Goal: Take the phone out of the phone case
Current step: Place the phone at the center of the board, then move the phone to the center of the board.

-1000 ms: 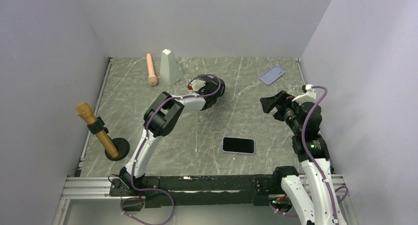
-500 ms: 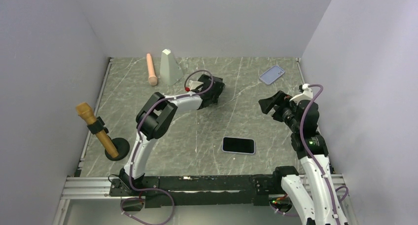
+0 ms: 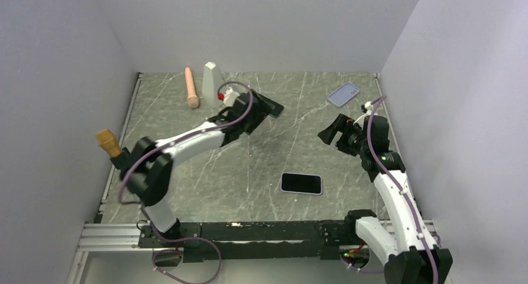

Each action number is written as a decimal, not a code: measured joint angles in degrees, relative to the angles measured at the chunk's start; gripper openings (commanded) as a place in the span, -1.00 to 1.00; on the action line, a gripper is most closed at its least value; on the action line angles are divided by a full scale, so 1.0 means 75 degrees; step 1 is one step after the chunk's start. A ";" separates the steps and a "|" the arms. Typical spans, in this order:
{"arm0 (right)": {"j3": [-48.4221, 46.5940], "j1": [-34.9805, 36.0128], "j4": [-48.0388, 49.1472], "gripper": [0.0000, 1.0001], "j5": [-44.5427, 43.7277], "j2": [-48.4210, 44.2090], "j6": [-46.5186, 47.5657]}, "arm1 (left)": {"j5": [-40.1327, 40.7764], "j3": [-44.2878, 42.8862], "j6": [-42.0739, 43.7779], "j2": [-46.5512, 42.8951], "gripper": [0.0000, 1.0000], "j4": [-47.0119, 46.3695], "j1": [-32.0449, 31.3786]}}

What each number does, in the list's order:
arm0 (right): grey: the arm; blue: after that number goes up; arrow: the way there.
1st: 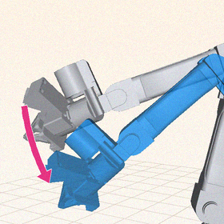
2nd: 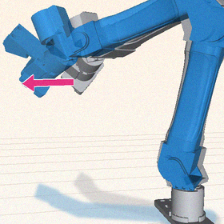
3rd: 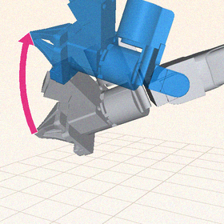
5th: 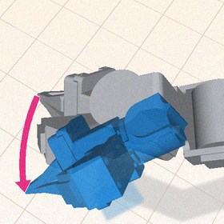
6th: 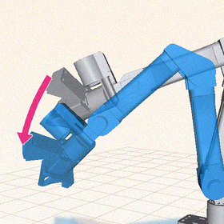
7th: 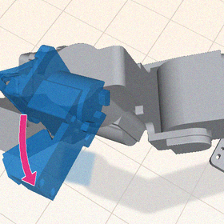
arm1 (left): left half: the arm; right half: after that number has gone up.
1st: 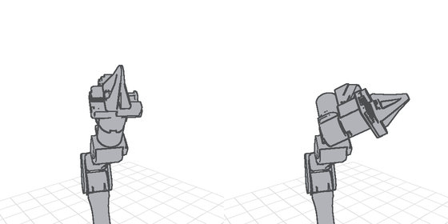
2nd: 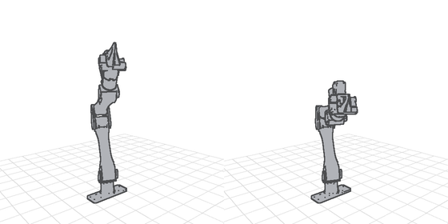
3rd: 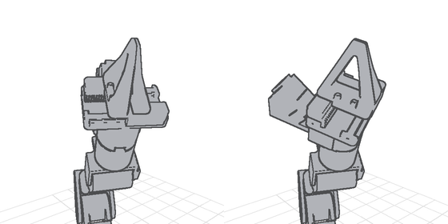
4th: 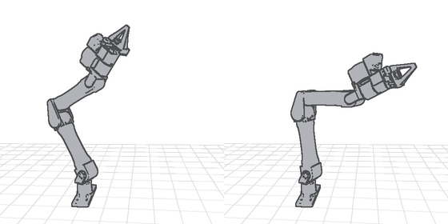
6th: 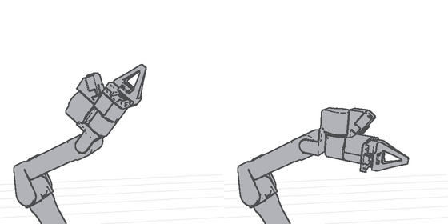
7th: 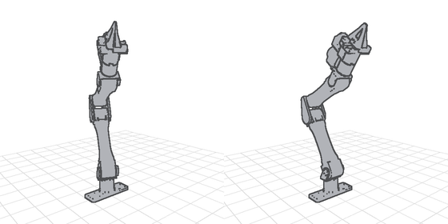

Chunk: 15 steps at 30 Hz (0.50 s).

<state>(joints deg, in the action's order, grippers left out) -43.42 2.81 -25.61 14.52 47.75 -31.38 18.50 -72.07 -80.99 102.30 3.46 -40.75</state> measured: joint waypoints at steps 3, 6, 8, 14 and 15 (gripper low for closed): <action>0.0006 0.0000 -0.0297 0.83 0.0242 0.0498 0.0152 | -0.0734 0.0650 0.1480 -0.1303 0.97 0.0096 0.0385; 0.0085 -0.0009 -0.0367 0.84 0.0510 0.0886 0.0219 | -0.2098 0.0959 0.2783 -0.2390 0.94 0.0239 0.1367; 0.0289 -0.0020 -0.0318 0.85 0.0667 0.1207 0.0175 | -0.3185 0.0962 0.3529 -0.2891 0.95 0.0455 0.2197; 0.1250 -0.0026 -0.0026 0.86 0.0950 0.2022 -0.0280 | -0.4916 -0.0271 0.5520 -0.3279 0.99 0.2241 0.3209; 0.1405 -0.0026 0.0029 0.86 0.0970 0.2165 -0.0356 | -0.4980 -0.0586 0.5852 -0.3314 0.99 0.2532 0.3200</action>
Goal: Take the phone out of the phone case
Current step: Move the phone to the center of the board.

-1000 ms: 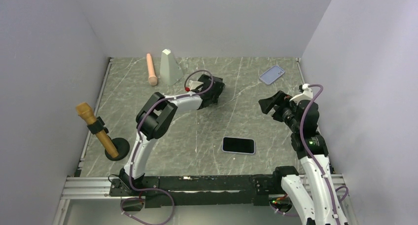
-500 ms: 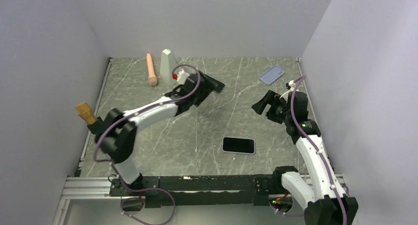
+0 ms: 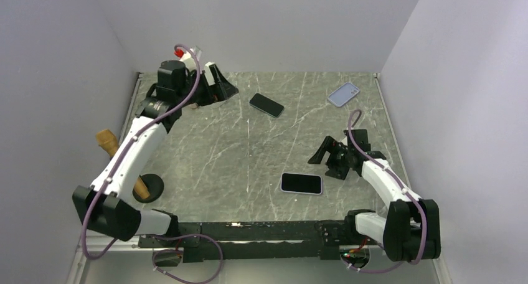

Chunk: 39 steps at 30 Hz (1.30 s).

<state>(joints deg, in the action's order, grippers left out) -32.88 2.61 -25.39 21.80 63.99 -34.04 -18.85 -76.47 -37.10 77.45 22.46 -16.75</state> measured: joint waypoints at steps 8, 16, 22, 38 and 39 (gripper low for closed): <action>0.0405 0.0160 0.0023 0.85 -0.0140 0.0493 -0.0391 | 0.0536 0.1259 0.1638 -0.2148 0.99 -0.0073 -0.0055; 0.0440 0.1128 0.0157 0.85 -0.0449 0.0574 -0.0828 | 0.1387 0.2197 0.2200 -0.2932 0.99 -0.0192 -0.0044; 0.0507 0.2282 0.0729 0.85 -0.0353 0.0731 -0.1568 | 0.1693 0.2194 0.2407 -0.2780 0.99 -0.0224 -0.0041; -0.0099 0.6169 0.1192 0.90 -0.0868 0.1565 -0.2454 | 0.2110 0.2369 0.2649 -0.2760 0.99 -0.0414 -0.0041; -0.0274 0.6187 0.0959 0.92 -0.1113 0.1617 -0.2253 | 0.2113 0.2387 0.2652 -0.2748 0.99 -0.0411 -0.0041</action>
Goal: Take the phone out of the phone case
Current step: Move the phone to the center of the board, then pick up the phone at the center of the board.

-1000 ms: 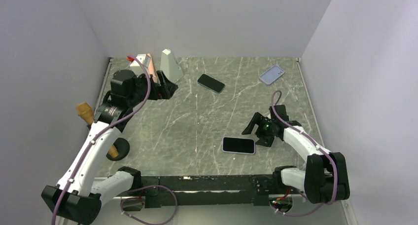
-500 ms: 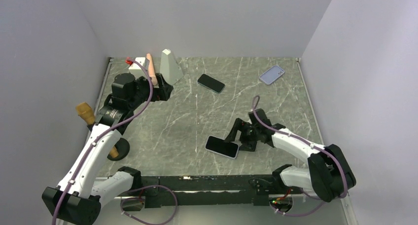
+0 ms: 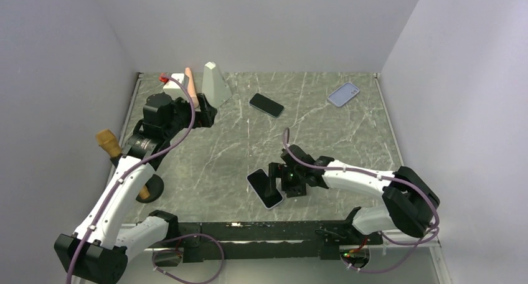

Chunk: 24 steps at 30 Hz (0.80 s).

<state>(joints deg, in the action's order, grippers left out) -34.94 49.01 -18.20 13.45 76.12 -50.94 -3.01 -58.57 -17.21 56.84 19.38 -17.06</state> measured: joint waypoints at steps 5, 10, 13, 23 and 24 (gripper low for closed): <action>-0.1250 0.0090 -0.1107 0.99 -0.1174 0.0574 0.1201 | -0.0012 0.0035 0.0003 0.0096 0.99 -0.0035 -0.0003; -0.1874 0.0341 -0.1361 0.99 -0.1734 0.1282 0.2215 | 0.0029 0.0055 0.0035 0.0137 0.99 -0.0035 -0.0003; -0.1932 0.0653 -0.1373 0.99 -0.1763 0.1580 0.2643 | 0.0131 0.0146 0.0061 0.0125 0.99 -0.0154 -0.0003; -0.2302 0.1396 -0.0973 0.99 -0.1577 0.2171 0.3136 | 0.0254 0.0192 0.0085 0.0160 0.99 -0.0201 -0.0003; -0.2328 0.1451 -0.0976 0.99 -0.1661 0.2200 0.3115 | 0.0256 0.0192 0.0085 0.0172 0.99 -0.0198 -0.0003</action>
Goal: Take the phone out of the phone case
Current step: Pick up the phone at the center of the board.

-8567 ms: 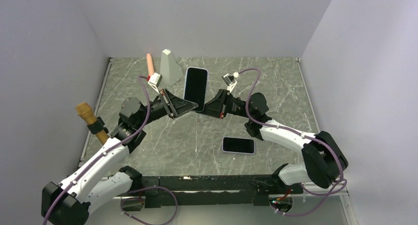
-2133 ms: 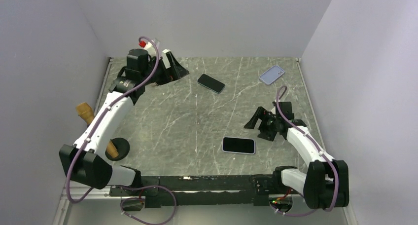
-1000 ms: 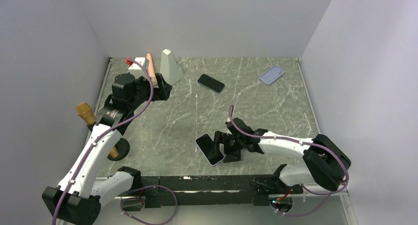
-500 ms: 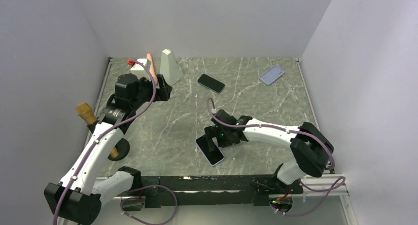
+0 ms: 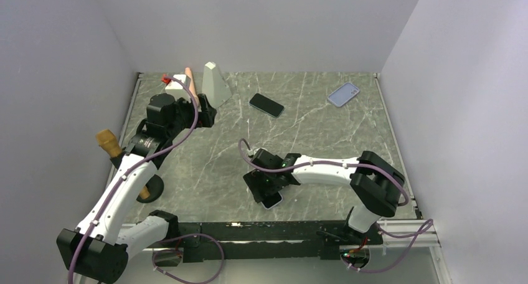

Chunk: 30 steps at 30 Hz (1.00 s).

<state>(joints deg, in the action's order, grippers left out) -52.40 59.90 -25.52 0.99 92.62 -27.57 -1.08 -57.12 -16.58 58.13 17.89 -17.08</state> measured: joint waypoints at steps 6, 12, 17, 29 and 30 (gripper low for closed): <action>-0.0694 0.0510 -0.0417 0.99 -0.1131 0.0688 -0.0312 | 0.0210 0.0000 0.0006 0.0050 0.99 0.0003 0.0000; -0.1335 0.0947 -0.0554 0.27 -0.1754 0.1309 -0.0603 | 0.0370 0.0000 0.0009 0.0108 0.99 0.0029 0.0000; -0.0933 0.0991 -0.0093 -0.37 -0.1833 0.1026 -0.0810 | 0.0361 0.0000 0.0003 0.0192 0.99 0.0038 0.0000; 0.0822 0.0420 0.0694 -1.00 -0.1947 -0.1052 -0.1250 | -0.0568 0.0000 0.0058 0.0452 0.72 -0.0259 -0.0003; 0.1000 0.0140 0.0816 -1.00 -0.1848 -0.1361 -0.1317 | -0.0863 0.0000 0.0058 0.0603 0.67 -0.0364 -0.0015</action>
<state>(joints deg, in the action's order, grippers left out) -44.91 60.95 -19.40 -12.86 82.41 -37.45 -7.55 -57.12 -16.14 62.65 15.16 -17.19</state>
